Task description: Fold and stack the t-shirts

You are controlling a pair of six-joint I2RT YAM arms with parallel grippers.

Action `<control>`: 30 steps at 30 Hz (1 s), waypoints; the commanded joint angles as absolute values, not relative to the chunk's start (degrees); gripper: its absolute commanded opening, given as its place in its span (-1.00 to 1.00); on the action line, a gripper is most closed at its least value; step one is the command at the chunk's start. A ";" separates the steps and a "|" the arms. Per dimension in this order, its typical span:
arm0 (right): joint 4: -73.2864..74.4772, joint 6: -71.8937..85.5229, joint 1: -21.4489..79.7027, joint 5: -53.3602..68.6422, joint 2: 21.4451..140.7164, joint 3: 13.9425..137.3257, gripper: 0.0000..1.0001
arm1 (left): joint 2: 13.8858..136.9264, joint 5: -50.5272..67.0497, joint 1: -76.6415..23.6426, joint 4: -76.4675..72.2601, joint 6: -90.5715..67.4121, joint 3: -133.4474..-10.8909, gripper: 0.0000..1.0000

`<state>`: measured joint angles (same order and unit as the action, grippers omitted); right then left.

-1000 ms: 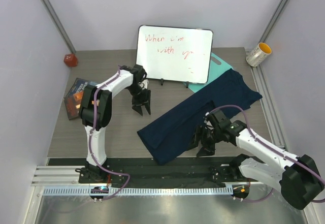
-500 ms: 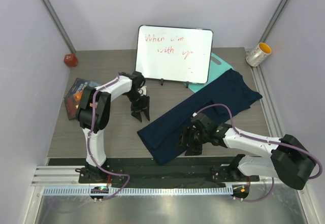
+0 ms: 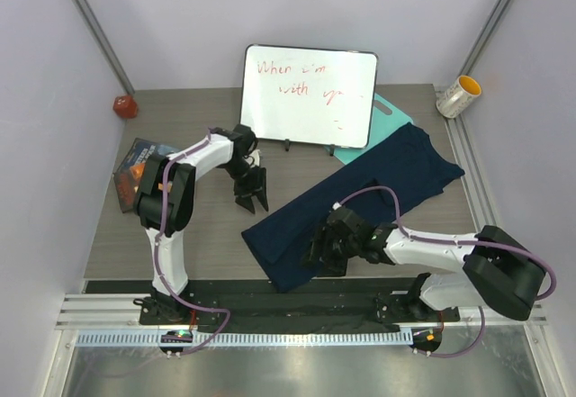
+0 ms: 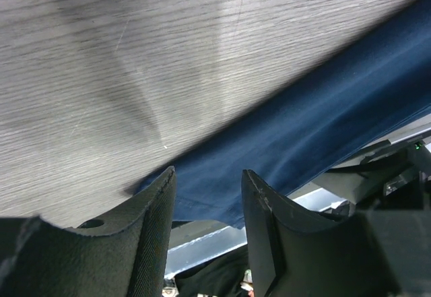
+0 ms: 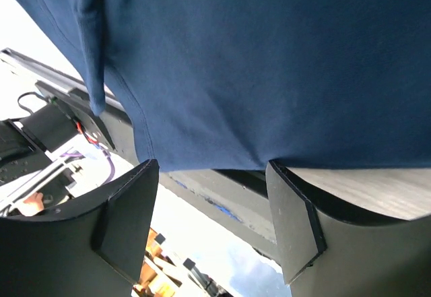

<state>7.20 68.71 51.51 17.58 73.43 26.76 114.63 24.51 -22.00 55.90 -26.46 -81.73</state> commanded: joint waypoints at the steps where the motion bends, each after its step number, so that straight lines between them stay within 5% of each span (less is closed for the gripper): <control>1: 7.29 70.40 53.87 15.47 72.34 26.37 0.40 | 113.65 25.31 -21.97 53.97 -25.93 -80.34 -0.09; 12: 11.69 73.83 54.40 14.42 61.17 19.60 0.41 | 109.42 29.88 -21.97 50.98 -24.96 -74.45 0.02; 30: 8.96 71.46 55.46 13.01 68.65 26.01 0.41 | 109.68 24.96 -21.97 50.80 -24.70 -72.42 0.01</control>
